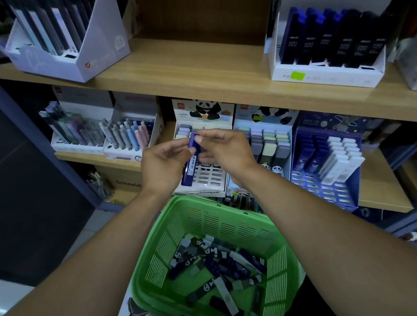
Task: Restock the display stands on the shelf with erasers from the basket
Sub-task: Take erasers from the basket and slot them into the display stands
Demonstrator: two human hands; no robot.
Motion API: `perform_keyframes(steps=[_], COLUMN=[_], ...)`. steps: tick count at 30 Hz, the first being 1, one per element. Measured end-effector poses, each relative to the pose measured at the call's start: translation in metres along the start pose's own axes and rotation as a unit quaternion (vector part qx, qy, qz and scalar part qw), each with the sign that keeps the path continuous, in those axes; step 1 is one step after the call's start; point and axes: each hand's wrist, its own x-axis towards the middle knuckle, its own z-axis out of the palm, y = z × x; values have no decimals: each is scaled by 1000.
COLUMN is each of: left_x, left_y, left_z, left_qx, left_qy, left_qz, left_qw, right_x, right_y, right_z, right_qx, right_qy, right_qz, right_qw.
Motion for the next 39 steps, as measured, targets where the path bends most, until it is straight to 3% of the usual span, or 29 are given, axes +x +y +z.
perform_keyframes(steps=[9,19,27,34,39], left_x=[-3,-13,-37,-49,-48], left_y=[4,12,21,10,-5], left_z=[7,48,110,148,160], left_qx=[35,-13,24,80,181], left_qy=[-17,-86,-202,-320,-356], left_qz=[21,-15,46,48,105], left_qw=[999,996,978,943,911], right_x=[-5,-22,-50,-65,-65], right_y=[-5,-21,-33,-23,-12], right_z=[2,-62,-145,-194,-203], right_qx=[28,-62,-259,-383,-424], right_qy=[-15,33,75,108,114], right_qz=[36,-29,-128,-135,-135], right_qw=[999,997,954,907,888])
